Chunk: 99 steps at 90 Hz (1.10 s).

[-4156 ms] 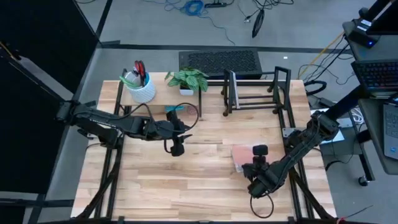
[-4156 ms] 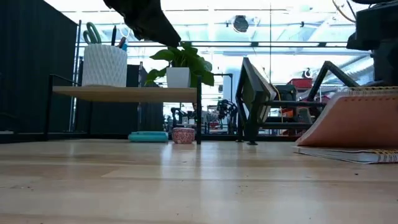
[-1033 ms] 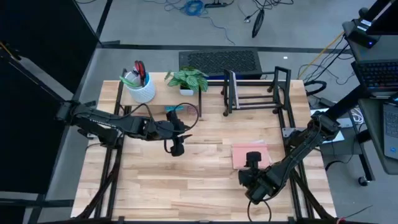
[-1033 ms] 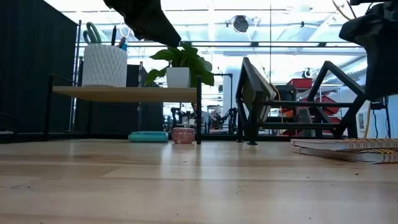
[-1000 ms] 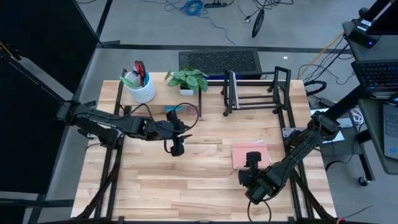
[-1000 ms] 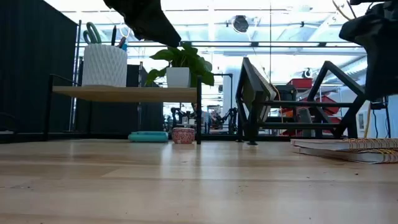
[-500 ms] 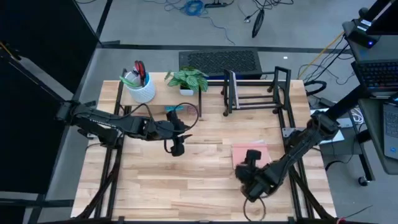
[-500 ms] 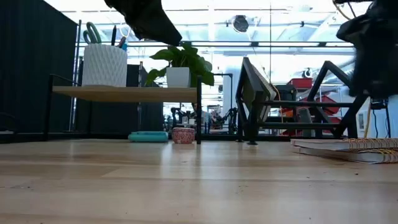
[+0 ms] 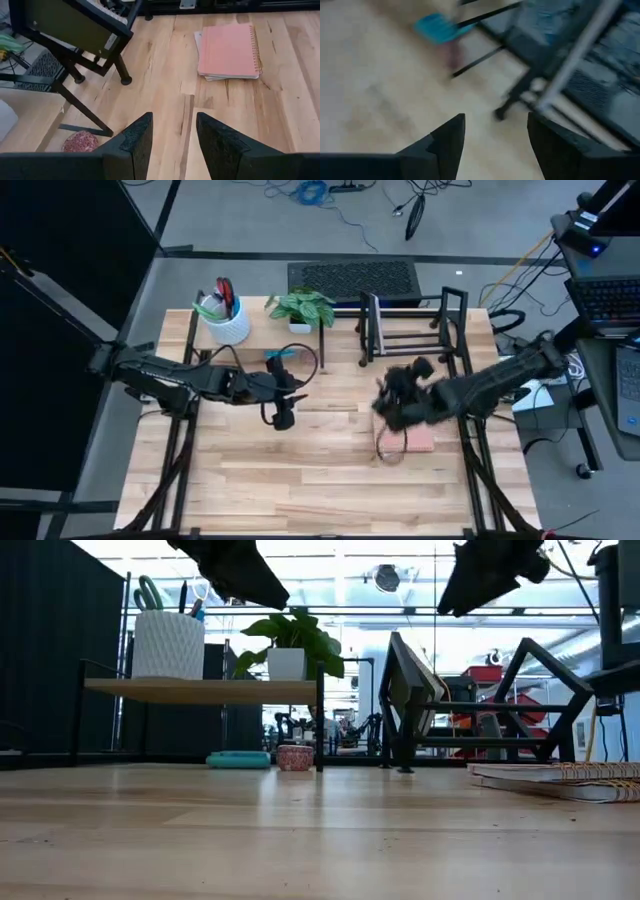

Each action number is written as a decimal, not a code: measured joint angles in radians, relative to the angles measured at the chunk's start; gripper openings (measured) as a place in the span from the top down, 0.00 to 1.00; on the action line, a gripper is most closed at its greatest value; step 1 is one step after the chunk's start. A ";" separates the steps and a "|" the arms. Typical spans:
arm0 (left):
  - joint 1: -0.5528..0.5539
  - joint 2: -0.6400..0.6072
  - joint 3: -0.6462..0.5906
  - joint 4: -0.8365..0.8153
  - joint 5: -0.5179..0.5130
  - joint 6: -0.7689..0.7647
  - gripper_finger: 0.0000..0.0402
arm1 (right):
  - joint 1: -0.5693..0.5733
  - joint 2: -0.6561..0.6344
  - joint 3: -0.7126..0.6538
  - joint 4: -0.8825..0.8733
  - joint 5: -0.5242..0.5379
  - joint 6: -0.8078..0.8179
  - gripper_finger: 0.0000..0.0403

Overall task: Stock shelves
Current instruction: Remove the green notebook from the black bookshelf

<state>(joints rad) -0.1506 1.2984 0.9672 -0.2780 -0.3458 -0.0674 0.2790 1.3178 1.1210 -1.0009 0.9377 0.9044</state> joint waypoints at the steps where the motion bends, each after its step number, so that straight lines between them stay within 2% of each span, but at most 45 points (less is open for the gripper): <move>1: 0.000 0.000 0.000 0.000 0.000 0.001 0.65 | -0.015 -0.007 -0.001 0.001 -0.001 -0.006 0.51; 7: 0.000 0.000 0.000 -0.001 0.000 0.003 0.65 | -0.115 -0.047 -0.013 0.021 -0.027 -0.063 0.51; 22: 0.000 0.000 0.000 -0.001 -0.004 0.026 0.65 | -0.369 -0.121 -0.069 0.168 -0.241 -0.229 0.54; 32: 0.000 0.000 0.000 -0.001 -0.004 0.029 0.65 | -0.479 -0.152 -0.129 0.343 -0.374 -0.326 0.56; 42: 0.000 0.000 0.000 -0.001 -0.004 0.030 0.65 | -0.546 -0.150 -0.194 0.447 -0.472 -0.353 0.56; 58: 0.000 0.000 0.000 -0.005 -0.004 0.030 0.65 | -0.585 -0.145 -0.260 0.517 -0.474 -0.368 0.56; 99: 0.000 0.000 0.000 -0.012 -0.003 0.029 0.65 | -0.661 -0.087 -0.315 0.711 -0.439 -0.398 0.56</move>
<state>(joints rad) -0.1509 1.2984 0.9672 -0.2905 -0.3492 -0.0380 -0.3819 1.2307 0.8062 -0.2903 0.4986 0.5066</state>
